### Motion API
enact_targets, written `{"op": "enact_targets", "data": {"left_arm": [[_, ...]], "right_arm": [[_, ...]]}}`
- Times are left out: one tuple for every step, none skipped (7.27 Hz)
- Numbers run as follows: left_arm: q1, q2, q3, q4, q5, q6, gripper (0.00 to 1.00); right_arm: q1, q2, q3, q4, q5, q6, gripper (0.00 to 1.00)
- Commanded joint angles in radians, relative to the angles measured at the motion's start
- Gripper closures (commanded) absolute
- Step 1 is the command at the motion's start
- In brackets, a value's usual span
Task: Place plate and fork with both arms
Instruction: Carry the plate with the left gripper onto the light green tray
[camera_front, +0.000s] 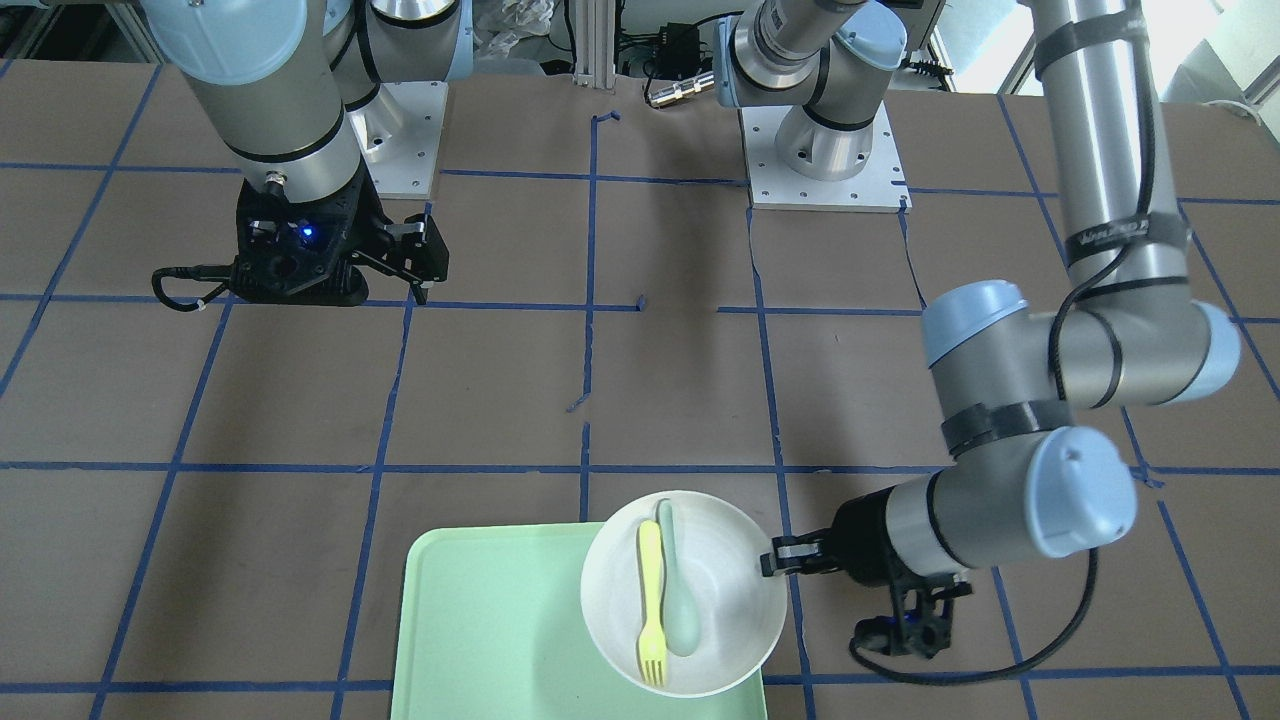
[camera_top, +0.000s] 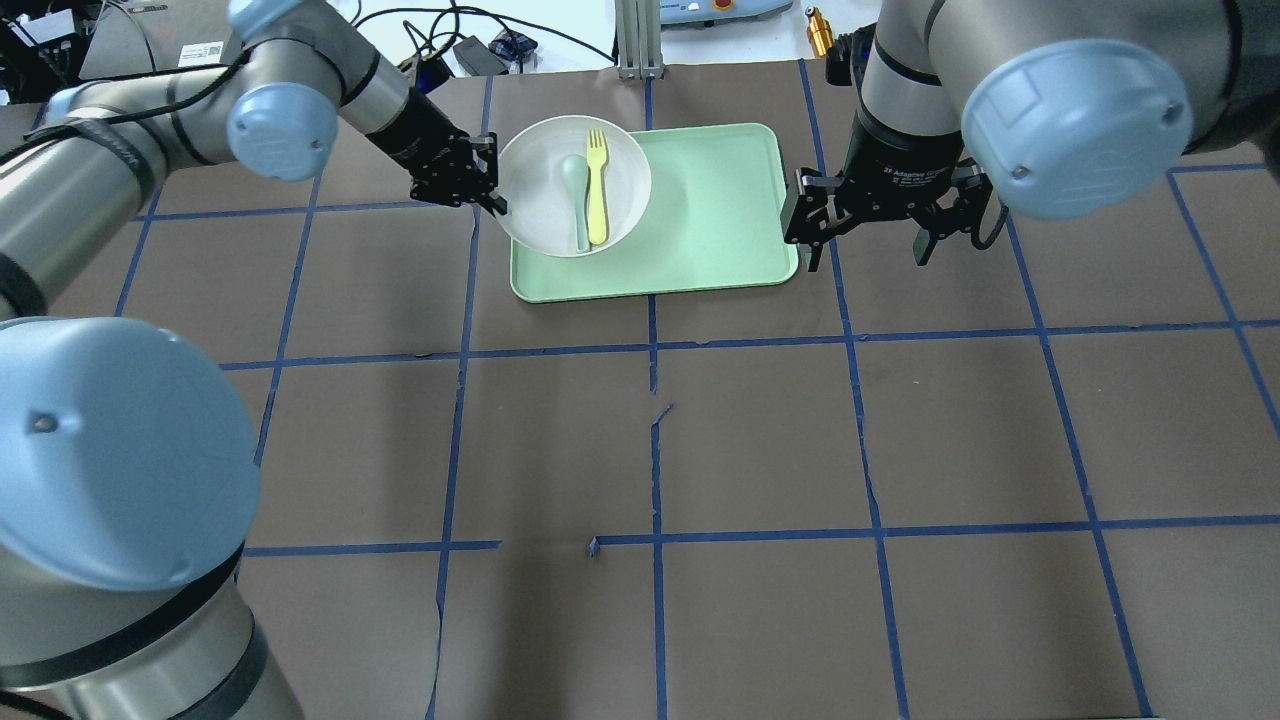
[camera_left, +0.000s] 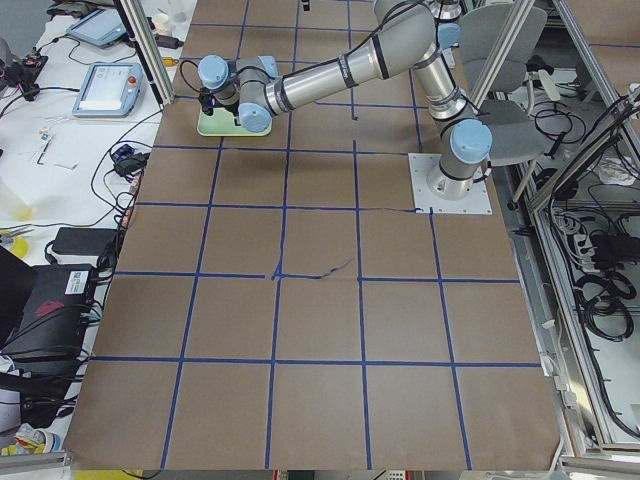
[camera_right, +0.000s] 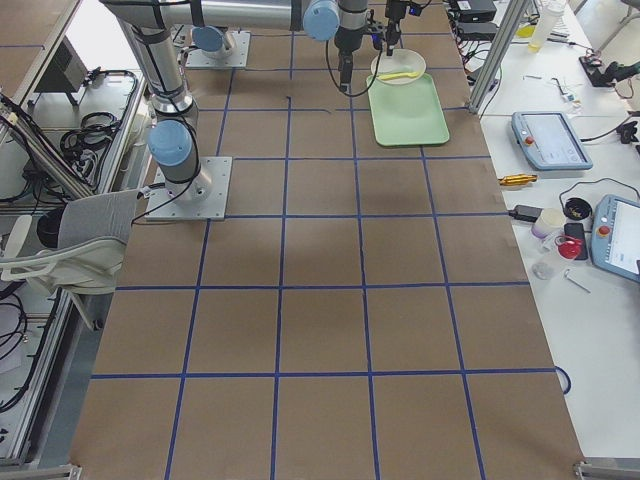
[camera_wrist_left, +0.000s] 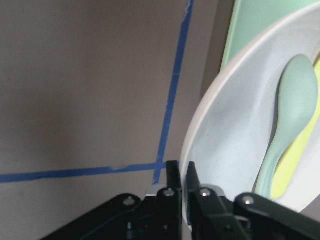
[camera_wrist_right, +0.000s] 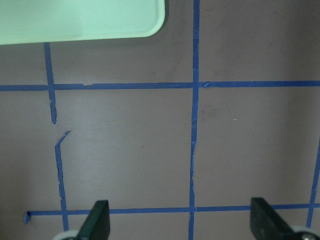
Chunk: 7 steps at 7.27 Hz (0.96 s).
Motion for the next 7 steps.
{"op": "enact_targets", "data": {"left_arm": [[-0.065, -0.105, 0.083, 0.040, -0.003, -0.020, 1.00], [-0.077, -0.125, 0.098, 0.040, -0.002, -0.013, 1.00], [-0.082, -0.136, 0.098, 0.060, -0.003, -0.020, 1.00], [-0.093, -0.142, 0.098, 0.061, -0.002, -0.024, 1.00], [-0.101, -0.144, 0.095, 0.061, -0.002, -0.024, 1.00], [-0.104, -0.144, 0.095, 0.061, 0.000, -0.024, 1.00], [-0.104, -0.141, 0.095, 0.068, 0.001, -0.030, 0.18]], "right_arm": [[0.000, 0.001, 0.001, 0.000, 0.001, -0.001, 0.00], [0.001, 0.001, 0.001, 0.000, 0.003, -0.001, 0.00], [0.000, 0.001, 0.000, -0.002, 0.003, -0.001, 0.00], [0.001, 0.001, 0.001, -0.002, 0.003, -0.001, 0.00], [0.001, 0.004, 0.001, -0.018, 0.003, -0.003, 0.00], [0.001, 0.014, 0.000, -0.035, 0.001, -0.001, 0.00], [0.001, 0.017, -0.002, -0.057, 0.001, -0.009, 0.00]]}}
